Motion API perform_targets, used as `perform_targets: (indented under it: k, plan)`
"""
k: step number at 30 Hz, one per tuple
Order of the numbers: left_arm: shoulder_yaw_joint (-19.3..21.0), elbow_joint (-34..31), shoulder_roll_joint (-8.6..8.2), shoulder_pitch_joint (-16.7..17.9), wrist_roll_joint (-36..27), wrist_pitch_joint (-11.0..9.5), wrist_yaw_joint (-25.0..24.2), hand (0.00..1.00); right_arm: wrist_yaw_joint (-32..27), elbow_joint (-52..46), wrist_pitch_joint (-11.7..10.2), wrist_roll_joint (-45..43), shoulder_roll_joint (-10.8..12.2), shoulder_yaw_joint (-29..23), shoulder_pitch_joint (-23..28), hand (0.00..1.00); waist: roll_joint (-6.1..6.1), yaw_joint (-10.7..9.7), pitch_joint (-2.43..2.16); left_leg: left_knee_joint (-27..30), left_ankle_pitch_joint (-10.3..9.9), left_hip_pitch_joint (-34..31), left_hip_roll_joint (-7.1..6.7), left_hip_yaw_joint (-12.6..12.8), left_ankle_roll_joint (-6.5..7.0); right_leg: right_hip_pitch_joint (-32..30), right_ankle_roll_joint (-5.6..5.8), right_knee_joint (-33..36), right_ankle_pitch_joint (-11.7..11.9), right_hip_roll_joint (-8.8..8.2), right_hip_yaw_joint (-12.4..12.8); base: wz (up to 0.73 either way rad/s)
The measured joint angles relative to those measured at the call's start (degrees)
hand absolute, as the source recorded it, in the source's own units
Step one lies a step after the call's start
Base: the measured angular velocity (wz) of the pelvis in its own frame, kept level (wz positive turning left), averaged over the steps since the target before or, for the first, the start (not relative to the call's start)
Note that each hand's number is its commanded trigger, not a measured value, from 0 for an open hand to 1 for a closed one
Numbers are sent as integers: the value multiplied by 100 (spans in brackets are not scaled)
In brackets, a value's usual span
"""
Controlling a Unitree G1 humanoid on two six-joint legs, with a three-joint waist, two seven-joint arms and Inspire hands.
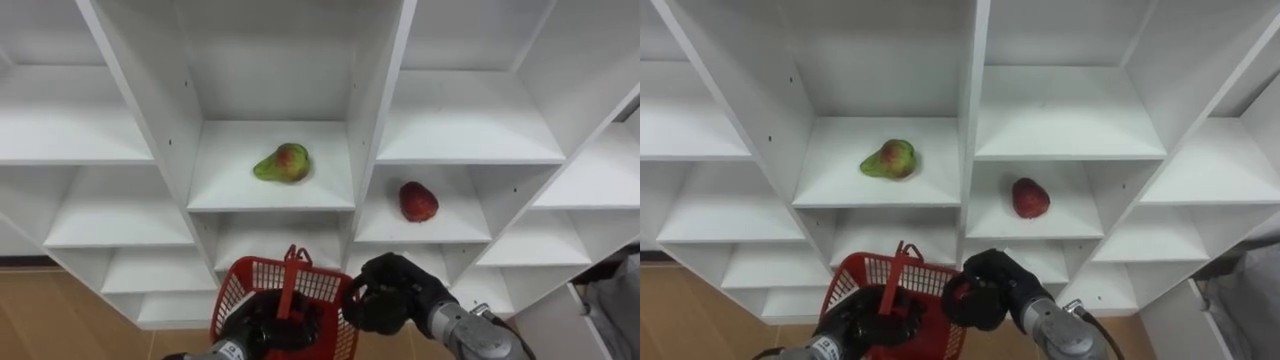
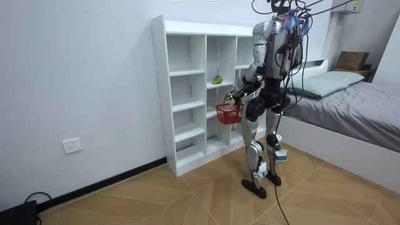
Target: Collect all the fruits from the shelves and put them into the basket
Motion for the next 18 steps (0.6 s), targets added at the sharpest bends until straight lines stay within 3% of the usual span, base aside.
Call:
perform_targets:
  k: [18]
  plan:
    - [-238,4,48,22,75,85,-81,100,-263,1107,-77,1473,84,113,-259,100,21,26,21,51,6,-57,-46,-260,9,58,1,-1,0,-32,-176,6]
